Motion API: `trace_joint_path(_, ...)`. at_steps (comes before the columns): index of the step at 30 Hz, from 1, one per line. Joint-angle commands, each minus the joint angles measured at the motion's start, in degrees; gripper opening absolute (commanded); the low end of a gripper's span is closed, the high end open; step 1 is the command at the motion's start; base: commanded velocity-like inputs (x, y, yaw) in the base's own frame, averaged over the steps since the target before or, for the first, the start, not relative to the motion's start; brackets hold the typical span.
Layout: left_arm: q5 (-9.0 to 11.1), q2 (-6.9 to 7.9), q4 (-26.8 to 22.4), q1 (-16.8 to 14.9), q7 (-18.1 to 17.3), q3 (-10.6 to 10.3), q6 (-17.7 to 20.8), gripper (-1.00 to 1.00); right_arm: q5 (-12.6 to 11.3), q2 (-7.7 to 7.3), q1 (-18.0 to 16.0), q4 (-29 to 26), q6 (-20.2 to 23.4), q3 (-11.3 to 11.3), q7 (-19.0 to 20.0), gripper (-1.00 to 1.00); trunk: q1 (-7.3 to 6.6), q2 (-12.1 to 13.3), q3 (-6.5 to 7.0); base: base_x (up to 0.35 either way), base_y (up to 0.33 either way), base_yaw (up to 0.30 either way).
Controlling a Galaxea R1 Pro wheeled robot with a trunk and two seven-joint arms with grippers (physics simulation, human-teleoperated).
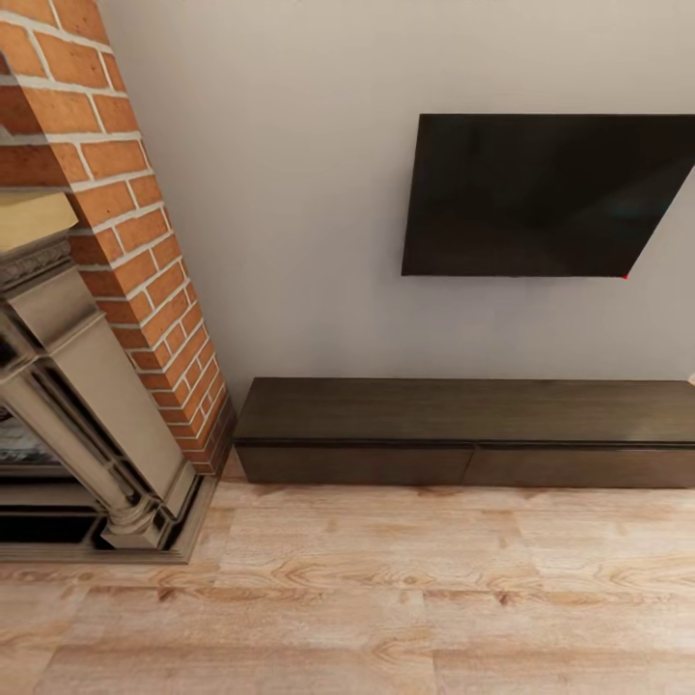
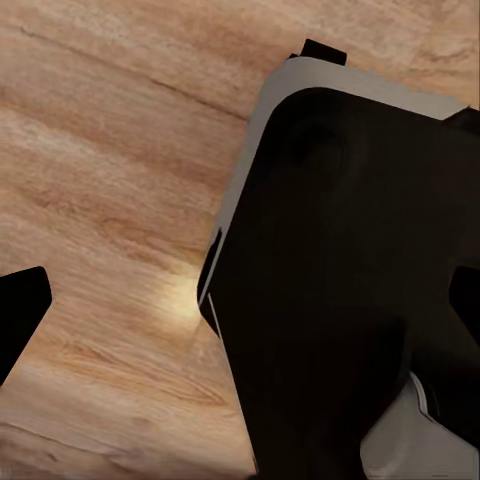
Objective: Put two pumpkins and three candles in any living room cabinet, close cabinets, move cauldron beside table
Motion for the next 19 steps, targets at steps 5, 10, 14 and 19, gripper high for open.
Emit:
trace_joint_path(5, 0.56, 1.31, -0.12, 0.42, 0.25, -0.44, -0.02, 1.00, -0.69, 0.45, 0.00, -0.30, -2.34, 0.33, -0.03, 1.00, 0.02, -0.07, -0.07, 0.000, 0.000, 0.000)
trace_joint_path(10, 0.73, 2.41, -0.12, 0.64, 0.11, -0.36, -0.05, 1.00, -0.77, 0.60, -0.01, -0.37, -6.54, 0.31, -0.03, 1.00, 0.02, -0.07, -0.07, 0.000, 0.000, 0.000)
trace_joint_path(14, 0.57, 2.26, -0.19, 0.66, 0.10, -0.32, -0.11, 1.00, -0.67, 0.28, 0.04, -0.07, -7.70, 0.31, -0.03, 1.00, 0.02, -0.07, -0.07, 0.000, 0.000, 0.000)
trace_joint_path(19, 0.83, 2.18, -0.07, 0.67, 0.09, -0.25, -0.12, 1.00, -0.57, 0.39, 0.05, -0.11, -8.05, 0.24, -0.03, 1.00, 0.02, -0.07, -0.07, 0.000, 0.000, 0.000)
